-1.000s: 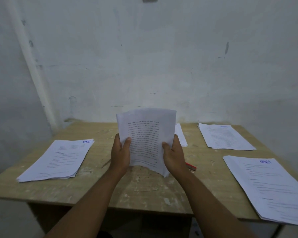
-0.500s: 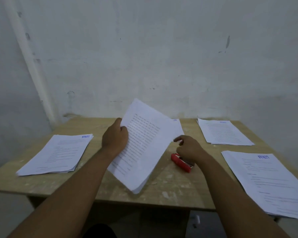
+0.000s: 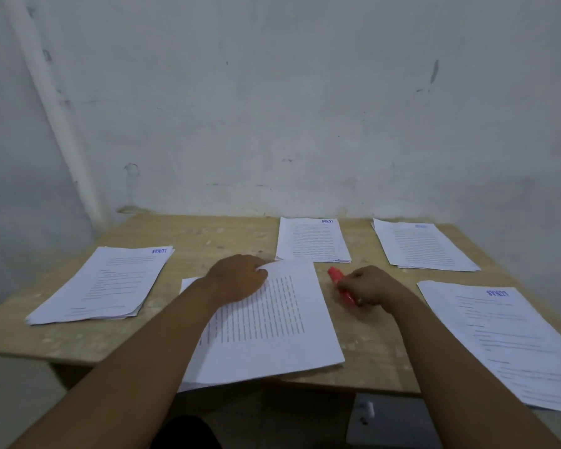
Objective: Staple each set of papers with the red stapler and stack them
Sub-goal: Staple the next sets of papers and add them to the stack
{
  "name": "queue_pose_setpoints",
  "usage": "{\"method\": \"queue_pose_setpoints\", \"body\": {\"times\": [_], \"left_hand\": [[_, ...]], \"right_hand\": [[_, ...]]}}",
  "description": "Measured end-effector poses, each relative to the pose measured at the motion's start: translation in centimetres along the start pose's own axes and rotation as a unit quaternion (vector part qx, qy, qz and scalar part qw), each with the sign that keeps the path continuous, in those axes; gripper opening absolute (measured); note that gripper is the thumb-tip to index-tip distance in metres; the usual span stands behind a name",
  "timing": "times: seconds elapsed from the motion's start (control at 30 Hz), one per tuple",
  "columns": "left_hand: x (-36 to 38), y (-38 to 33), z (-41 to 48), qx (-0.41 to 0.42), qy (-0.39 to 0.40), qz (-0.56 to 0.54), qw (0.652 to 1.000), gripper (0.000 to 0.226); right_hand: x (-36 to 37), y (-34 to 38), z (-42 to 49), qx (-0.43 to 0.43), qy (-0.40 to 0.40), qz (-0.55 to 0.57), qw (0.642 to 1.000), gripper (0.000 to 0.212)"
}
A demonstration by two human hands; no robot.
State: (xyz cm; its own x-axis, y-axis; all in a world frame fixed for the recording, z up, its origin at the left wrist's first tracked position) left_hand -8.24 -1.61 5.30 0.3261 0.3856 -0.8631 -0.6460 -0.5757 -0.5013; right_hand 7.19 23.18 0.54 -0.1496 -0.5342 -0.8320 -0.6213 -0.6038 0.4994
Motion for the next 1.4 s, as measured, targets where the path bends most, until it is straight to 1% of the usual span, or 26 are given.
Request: {"method": "queue_pose_setpoints", "body": {"times": [0.07, 0.13, 0.2, 0.27, 0.33, 0.4, 0.47, 0.6, 0.73, 0.77, 0.87, 0.9, 1.0, 1.03, 1.17, 1.23, 1.3, 1.4], "left_hand": [[1.3, 0.1, -0.2, -0.001, 0.014, -0.018, 1.000, 0.035], [2.4, 0.2, -0.4, 0.000, 0.027, -0.029, 0.999, 0.042], [3.4, 0.2, -0.6, 0.009, 0.028, -0.034, 0.999, 0.045], [3.9, -0.1, -0.9, 0.022, 0.019, -0.042, 0.999, 0.045], [4.4, -0.5, -1.2, 0.044, 0.007, -0.051, 0.998, 0.040], [4.8, -0.6, -1.3, 0.057, -0.005, -0.053, 0.997, 0.036], [5.5, -0.3, -1.3, 0.061, -0.011, -0.057, 0.996, 0.035], [6.1, 0.5, -1.6, 0.071, -0.038, -0.062, 0.995, 0.031], [5.8, 0.1, -2.1, 0.091, -0.071, -0.065, 0.991, 0.021], [5.8, 0.1, -2.2, 0.094, -0.078, -0.066, 0.990, 0.021], [5.7, 0.2, -2.3, 0.106, -0.093, -0.075, 0.987, 0.021], [5.7, 0.2, -2.4, 0.109, -0.098, -0.079, 0.986, 0.022], [5.7, 0.2, -2.3, 0.119, -0.106, -0.081, 0.984, 0.024], [5.7, 0.2, -2.3, 0.121, -0.109, -0.081, 0.983, 0.024], [5.6, 0.2, -2.5, 0.127, -0.114, -0.085, 0.982, 0.022], [5.6, 0.2, -2.5, 0.129, -0.113, -0.088, 0.981, 0.021], [5.6, 0.2, -2.5, 0.130, -0.113, -0.090, 0.981, 0.019], [5.6, 0.1, -2.6, 0.133, -0.114, -0.089, 0.980, 0.019]], "right_hand": [[0.2, -0.2, 0.4, 0.019, 0.022, 0.157, 0.987, 0.044], [0.7, 0.5, 0.3, 0.021, 0.067, 0.281, 0.957, 0.040], [1.1, 1.7, 0.1, 0.010, 0.107, 0.353, 0.930, 0.038], [1.6, 2.9, 0.0, -0.002, 0.142, 0.385, 0.912, 0.032], [2.1, 4.0, 0.0, -0.015, 0.165, 0.382, 0.909, 0.028], [2.5, 4.9, 0.1, -0.030, 0.173, 0.358, 0.917, 0.035], [2.7, 5.4, 0.6, -0.035, 0.162, 0.340, 0.926, 0.038], [3.0, 5.8, 1.5, -0.033, 0.144, 0.341, 0.928, 0.028], [4.3, 6.2, 2.0, -0.034, 0.169, 0.296, 0.939, 0.037], [4.8, 6.4, 2.1, -0.035, 0.178, 0.286, 0.941, 0.036], [6.2, 7.4, 1.6, -0.042, 0.213, 0.266, 0.939, 0.020], [6.4, 7.6, 1.6, -0.043, 0.218, 0.257, 0.940, 0.019], [6.8, 8.0, 1.8, -0.054, 0.229, 0.237, 0.943, 0.031], [7.0, 8.1, 1.9, -0.060, 0.235, 0.235, 0.941, 0.031], [7.5, 8.2, 2.0, -0.072, 0.244, 0.247, 0.935, 0.015], [7.7, 8.2, 1.9, -0.077, 0.249, 0.250, 0.933, 0.011], [8.0, 8.0, 1.9, -0.077, 0.248, 0.229, 0.938, 0.017], [8.4, 7.9, 2.1, -0.072, 0.237, 0.207, 0.947, 0.034]]}}
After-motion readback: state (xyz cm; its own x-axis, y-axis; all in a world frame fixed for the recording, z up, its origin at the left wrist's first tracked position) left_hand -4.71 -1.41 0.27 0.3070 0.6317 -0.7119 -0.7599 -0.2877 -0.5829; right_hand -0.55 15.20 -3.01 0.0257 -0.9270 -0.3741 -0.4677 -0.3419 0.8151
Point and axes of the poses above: each hand's wrist, its own z-axis towards the middle knuckle, its own x-axis out of the palm, y = z × x, the point moved 10 cm from there along z, towards the middle knuckle, and after that the axes turned 15 degrees about -z, right-handed, at the moved point
